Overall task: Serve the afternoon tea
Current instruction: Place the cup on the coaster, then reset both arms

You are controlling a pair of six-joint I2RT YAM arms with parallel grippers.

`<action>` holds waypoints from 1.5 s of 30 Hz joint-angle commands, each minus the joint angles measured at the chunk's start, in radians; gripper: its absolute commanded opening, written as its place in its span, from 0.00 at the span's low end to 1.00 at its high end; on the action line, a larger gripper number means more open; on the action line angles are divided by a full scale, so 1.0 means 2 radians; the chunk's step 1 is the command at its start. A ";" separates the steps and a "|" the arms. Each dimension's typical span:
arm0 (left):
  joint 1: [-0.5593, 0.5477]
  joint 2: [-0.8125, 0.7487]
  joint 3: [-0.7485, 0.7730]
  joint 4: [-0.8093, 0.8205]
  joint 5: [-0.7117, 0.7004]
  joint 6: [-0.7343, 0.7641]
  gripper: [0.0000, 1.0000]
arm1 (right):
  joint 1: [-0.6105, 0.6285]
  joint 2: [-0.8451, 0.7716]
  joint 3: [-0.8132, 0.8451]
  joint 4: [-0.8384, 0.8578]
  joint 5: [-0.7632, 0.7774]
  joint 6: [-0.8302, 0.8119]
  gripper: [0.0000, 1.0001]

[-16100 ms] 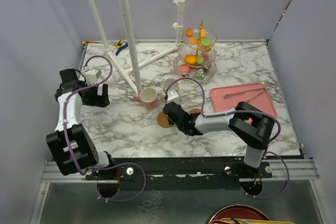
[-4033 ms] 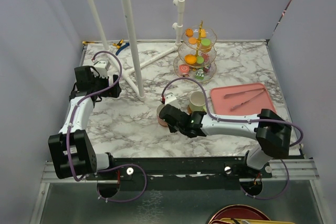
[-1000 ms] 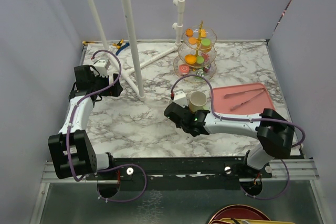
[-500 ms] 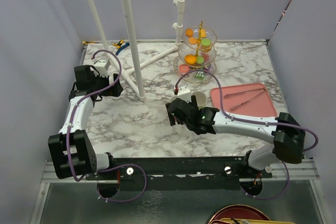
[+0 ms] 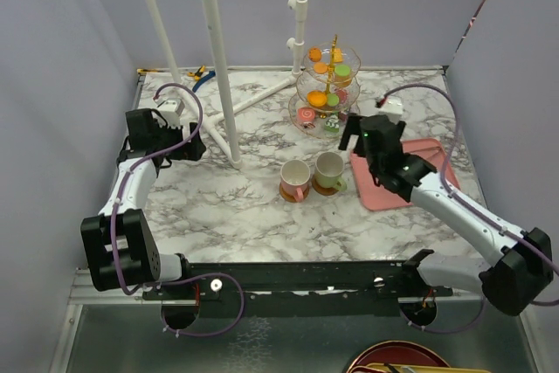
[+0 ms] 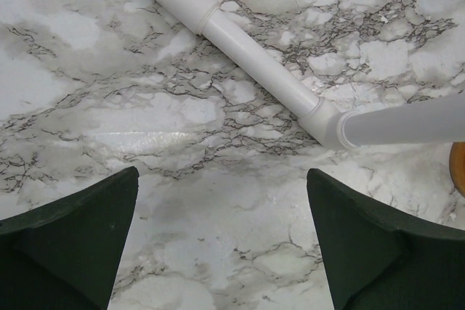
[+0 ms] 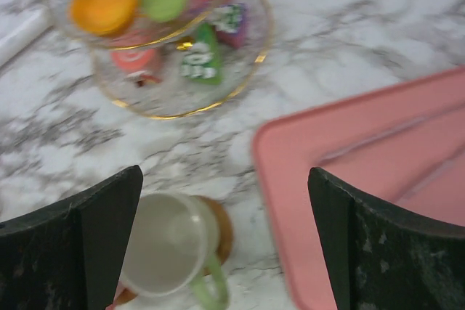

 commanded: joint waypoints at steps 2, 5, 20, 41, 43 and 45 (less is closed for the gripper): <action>-0.015 0.018 -0.032 0.068 -0.017 -0.015 0.99 | -0.176 -0.040 -0.088 0.068 -0.047 0.029 1.00; -0.027 0.017 -0.059 0.120 -0.043 -0.028 0.99 | -0.250 -0.042 -0.159 0.172 0.003 0.010 1.00; -0.063 0.040 -0.245 0.513 -0.106 -0.069 0.99 | -0.294 0.043 -0.311 0.522 0.064 -0.113 1.00; -0.091 0.141 -0.336 0.806 -0.198 -0.083 0.99 | -0.315 0.153 -0.333 0.695 -0.139 -0.200 1.00; -0.093 0.165 -0.342 0.847 -0.205 -0.089 0.99 | -0.318 0.161 -0.391 0.799 -0.177 -0.216 1.00; -0.108 0.154 -0.333 0.816 -0.225 -0.079 0.99 | -0.317 0.164 -0.394 0.808 -0.202 -0.235 1.00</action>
